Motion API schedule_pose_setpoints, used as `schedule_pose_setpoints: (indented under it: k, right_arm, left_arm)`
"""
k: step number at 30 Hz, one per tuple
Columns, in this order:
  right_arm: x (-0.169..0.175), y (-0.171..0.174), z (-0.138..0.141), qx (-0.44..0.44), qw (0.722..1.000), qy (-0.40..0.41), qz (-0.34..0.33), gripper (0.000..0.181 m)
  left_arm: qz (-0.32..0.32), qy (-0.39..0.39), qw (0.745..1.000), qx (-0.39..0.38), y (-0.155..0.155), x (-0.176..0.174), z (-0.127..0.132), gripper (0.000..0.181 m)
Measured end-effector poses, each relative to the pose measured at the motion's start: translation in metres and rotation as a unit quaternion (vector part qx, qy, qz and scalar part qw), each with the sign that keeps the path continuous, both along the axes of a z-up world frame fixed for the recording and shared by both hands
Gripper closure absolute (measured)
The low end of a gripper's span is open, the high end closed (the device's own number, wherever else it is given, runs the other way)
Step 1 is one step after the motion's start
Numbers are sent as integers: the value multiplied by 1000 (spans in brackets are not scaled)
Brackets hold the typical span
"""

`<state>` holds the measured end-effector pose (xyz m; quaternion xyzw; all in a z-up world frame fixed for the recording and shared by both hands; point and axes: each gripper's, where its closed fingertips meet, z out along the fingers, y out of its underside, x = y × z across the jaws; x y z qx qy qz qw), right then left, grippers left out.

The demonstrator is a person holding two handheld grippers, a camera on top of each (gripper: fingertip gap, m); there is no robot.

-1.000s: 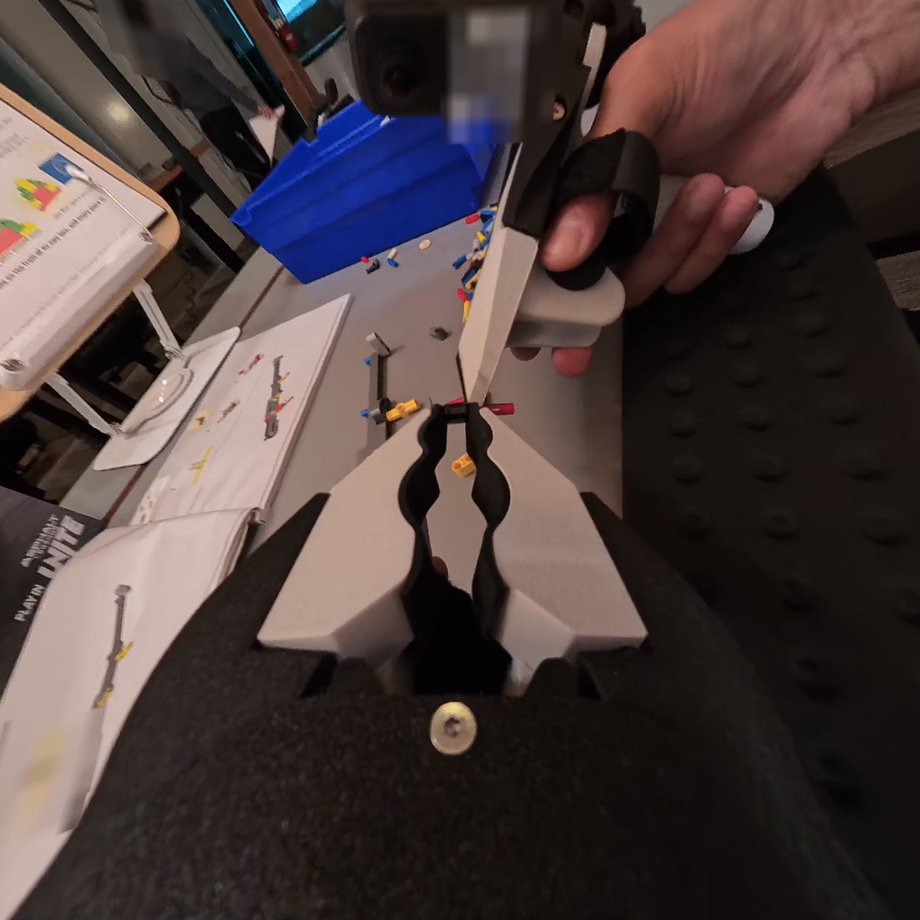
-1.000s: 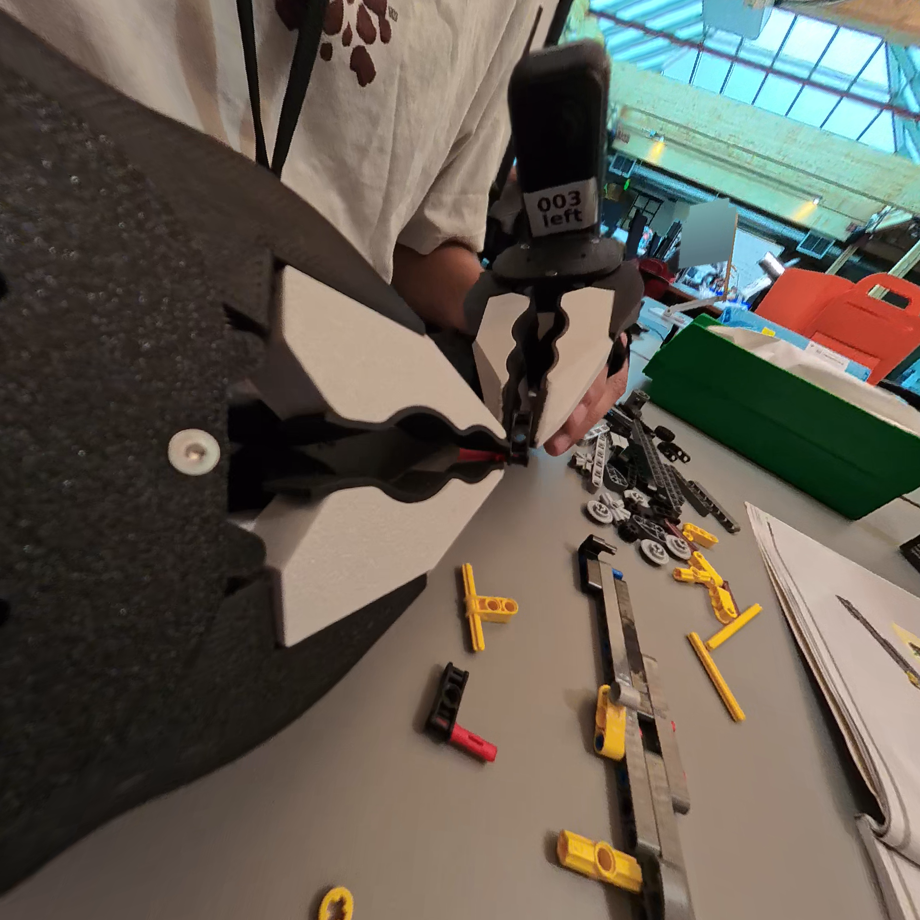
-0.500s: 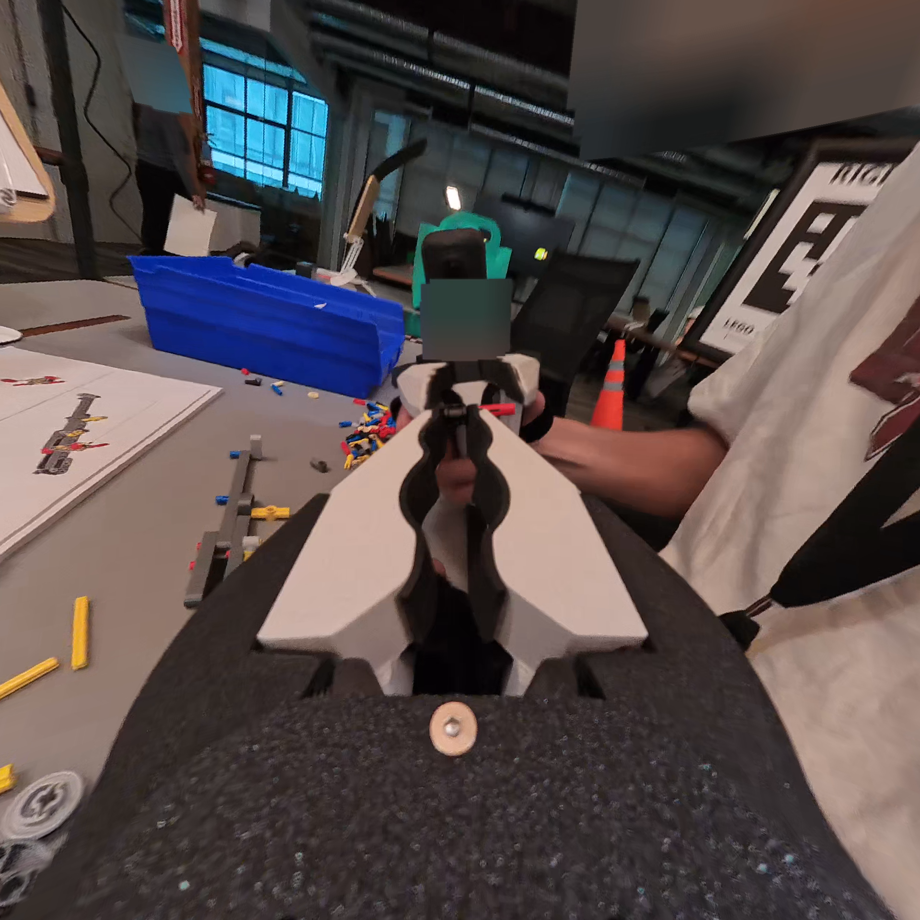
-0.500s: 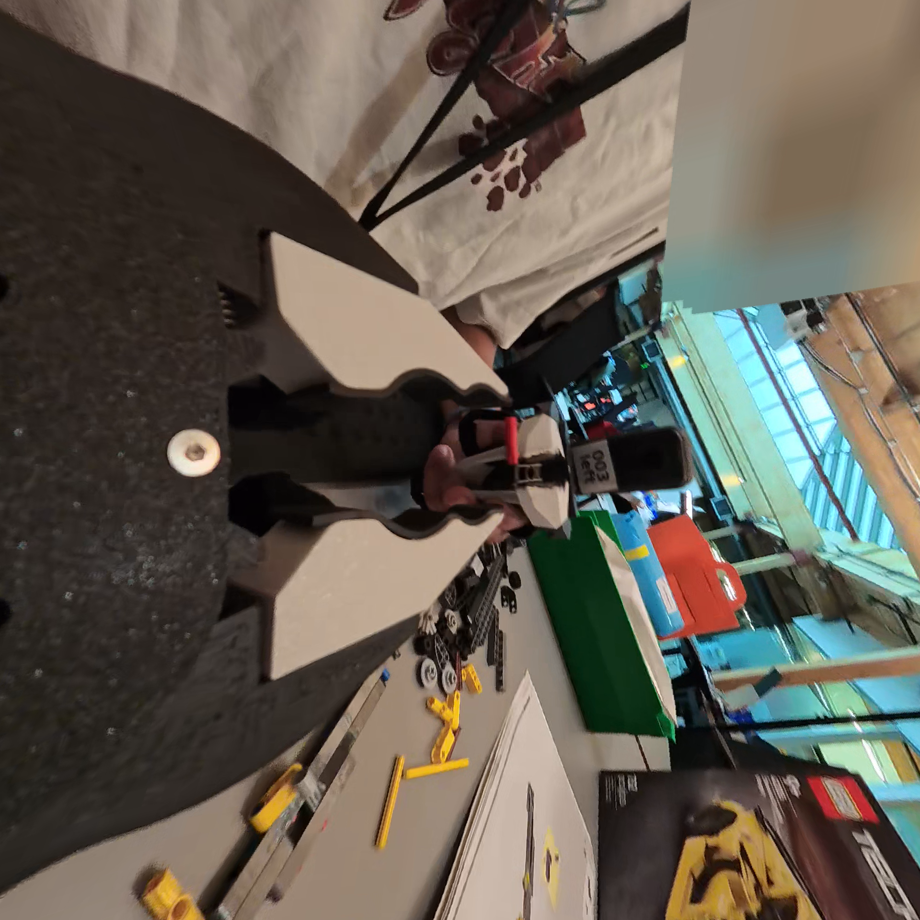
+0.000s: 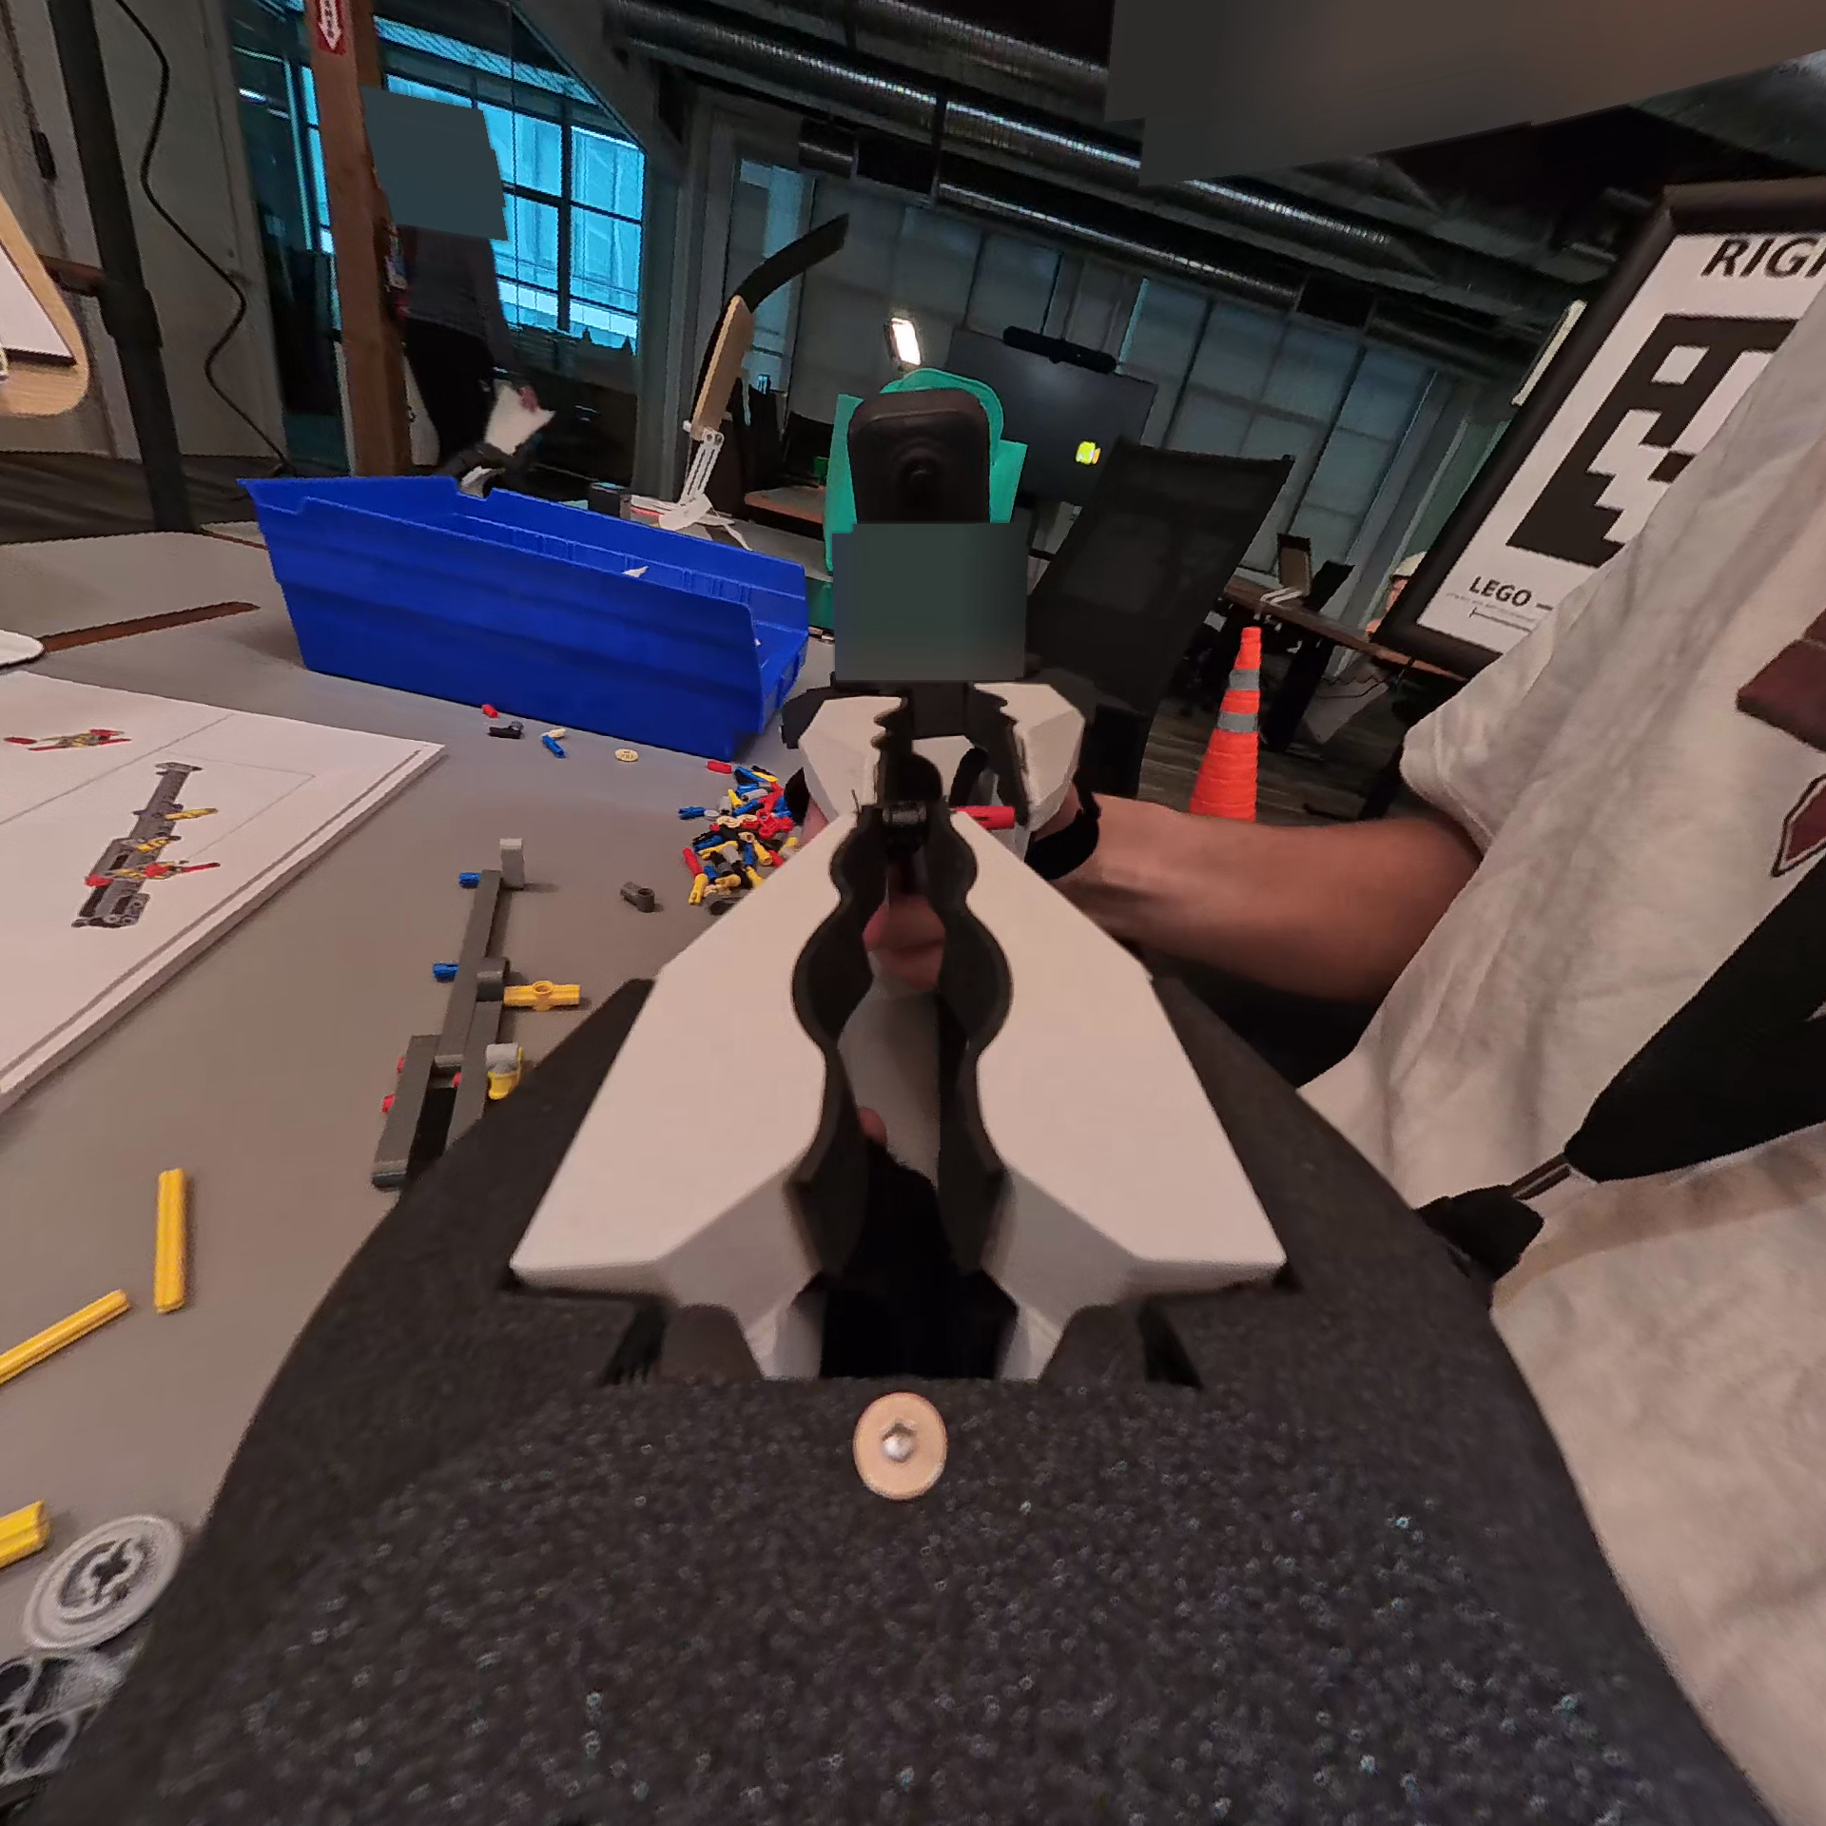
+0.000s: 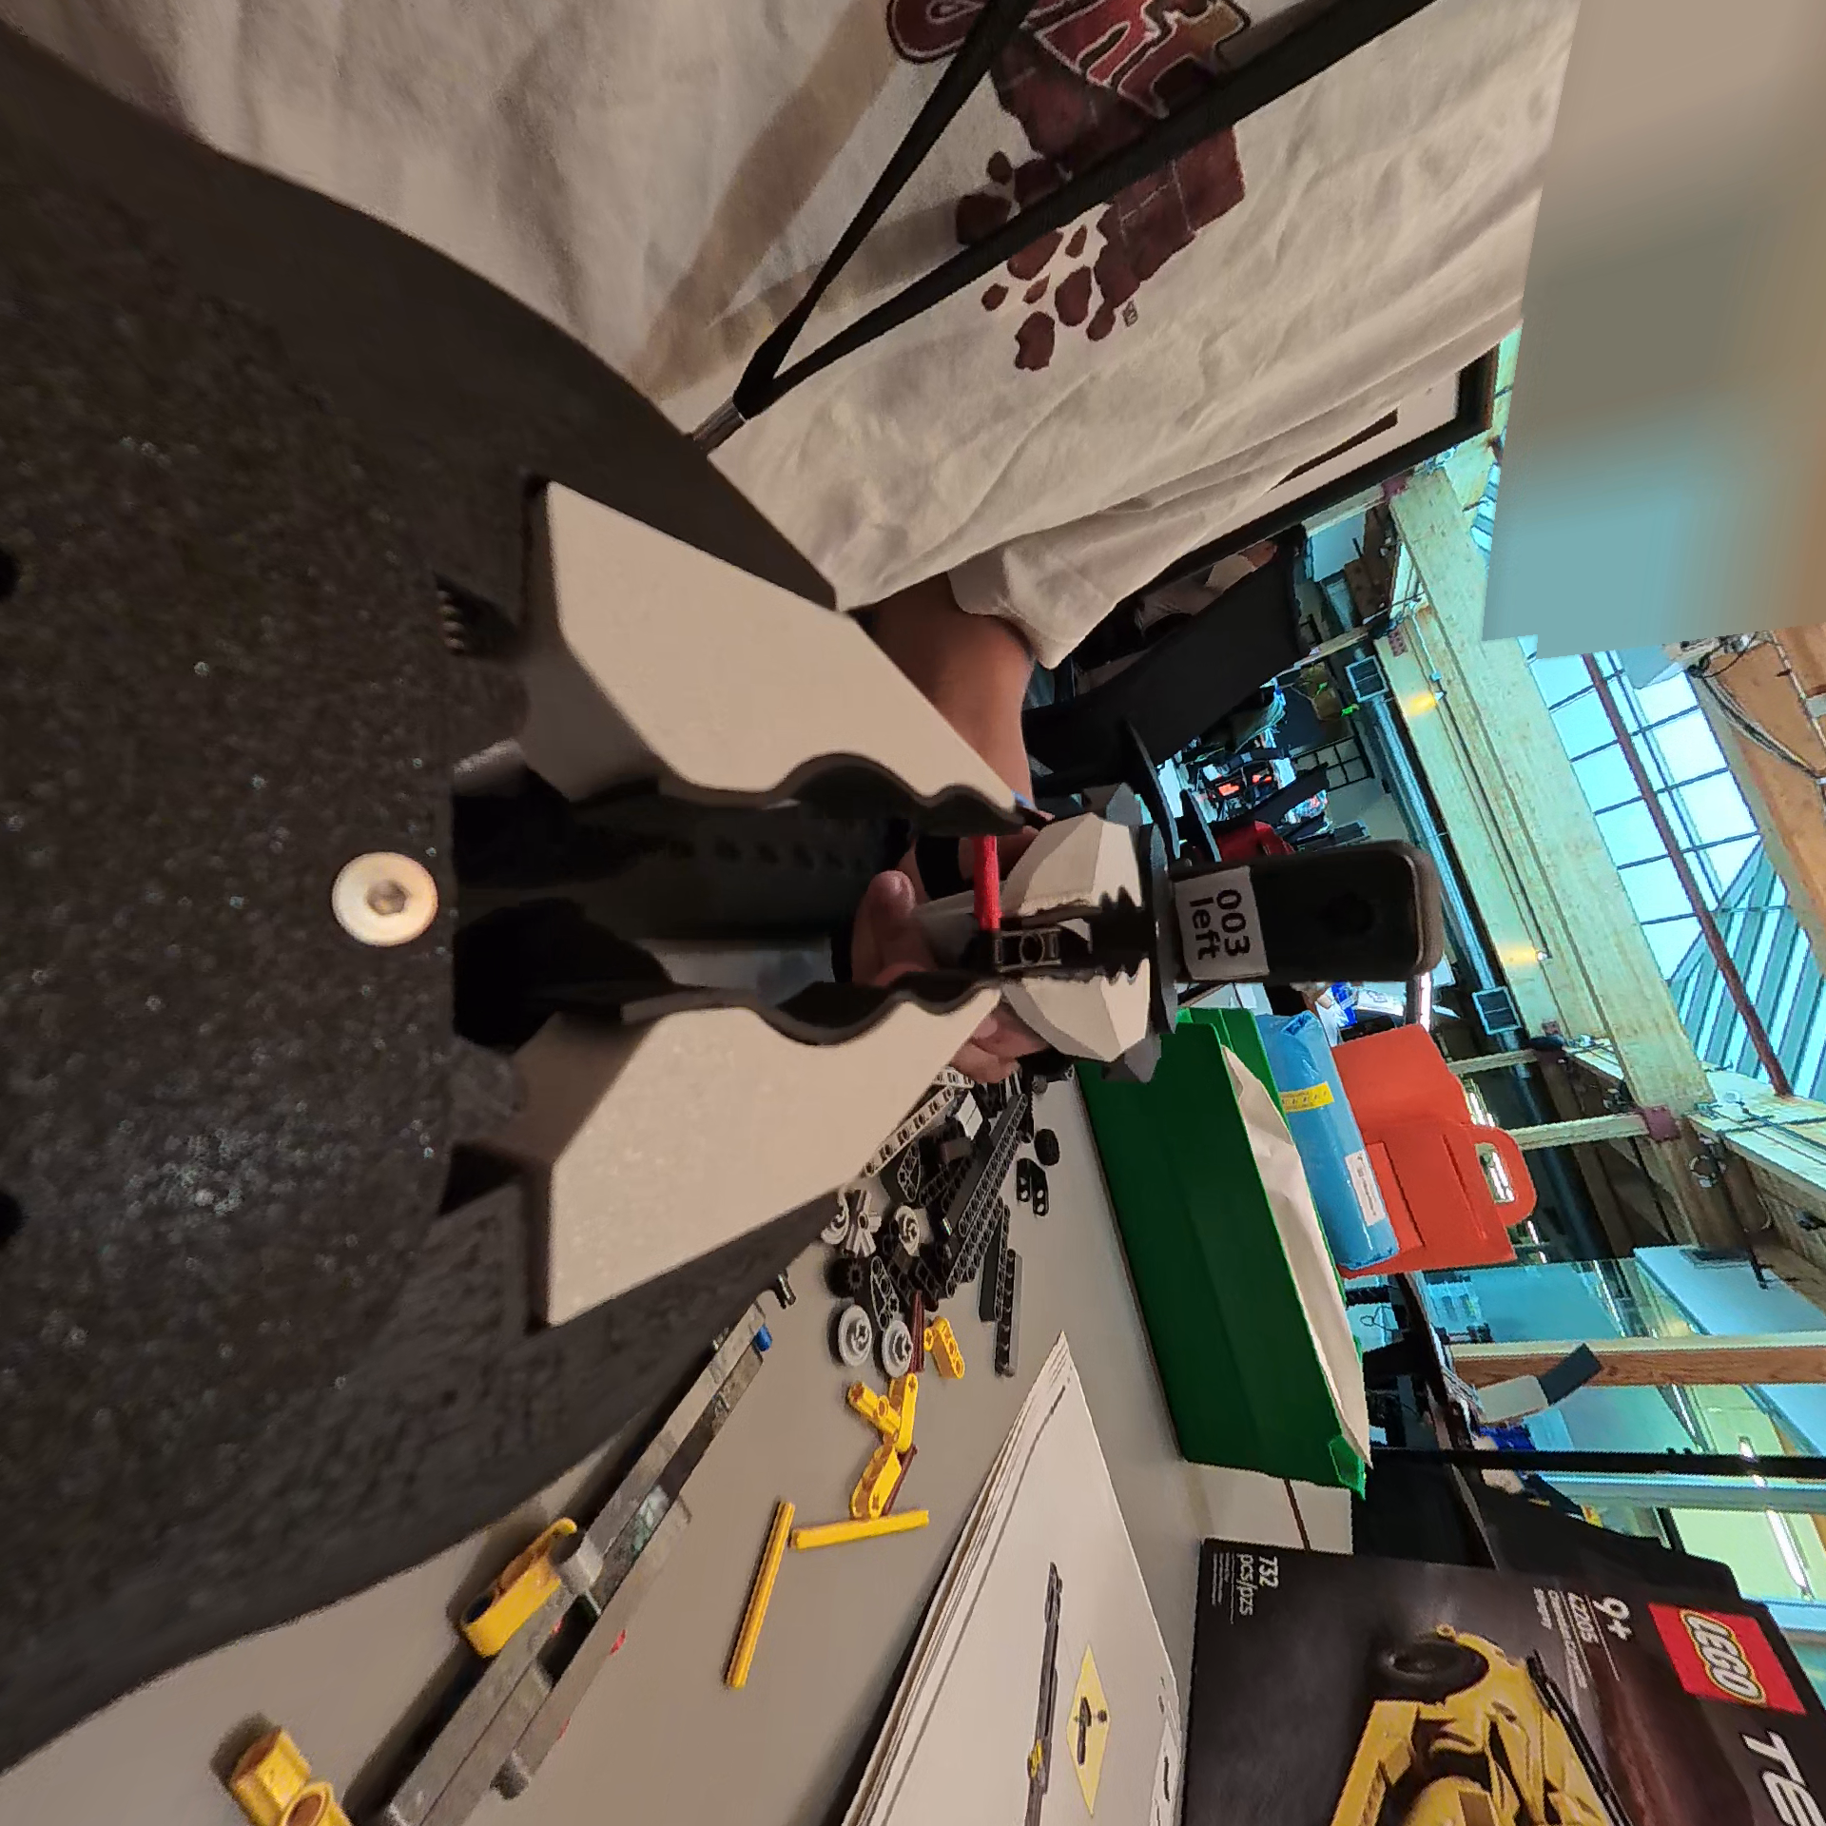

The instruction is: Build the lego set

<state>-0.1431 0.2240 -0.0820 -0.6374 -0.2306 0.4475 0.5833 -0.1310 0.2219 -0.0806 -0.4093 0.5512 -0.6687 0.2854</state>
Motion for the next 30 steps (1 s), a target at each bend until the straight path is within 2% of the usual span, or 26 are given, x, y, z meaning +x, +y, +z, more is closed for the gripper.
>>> schedule_pose_setpoints:
  k: [6, 9, 11, 14, 17, 19, 24, 25, 28, 30]
  right_arm:
    - [2, -1, -2, -9, 1000, 2, 4, 158]
    - [3, 1, -4, -46, 998, 23, 22, 158]
    - [6, 4, -5, -79, 995, 50, 37, 158]
    - [9, 4, -11, -147, 983, 83, 74, 158]
    - [11, 0, -17, -194, 970, 89, 113, 158]
    - [12, -2, -21, -210, 966, 82, 124, 158]
    - [8, -5, -32, -237, 958, 71, 145, 158]
    - [7, -5, -32, -237, 958, 73, 146, 158]
    - [11, 3, -38, -236, 964, 55, 114, 157]
    - [28, 13, -33, -199, 978, 41, 52, 141]
  left_arm:
    - [12, -3, 1000, 26, -2, 1, -2, 175]
    - [25, 4, 998, 62, 1, 2, -6, 174]
    - [66, -9, 986, 154, 5, 4, -12, 164]
    - [112, -30, 943, 313, 4, 6, -23, 150]
    - [125, -26, 914, 385, 6, 8, -30, 163]
    - [119, -21, 912, 392, 8, 6, -29, 172]
    - [97, -14, 909, 405, 6, 5, -36, 166]
    - [93, -12, 908, 408, 5, 5, -37, 174]
    - [96, 14, 904, 417, 10, 7, -46, 175]
    - [114, 45, 914, 388, 21, 12, -51, 175]
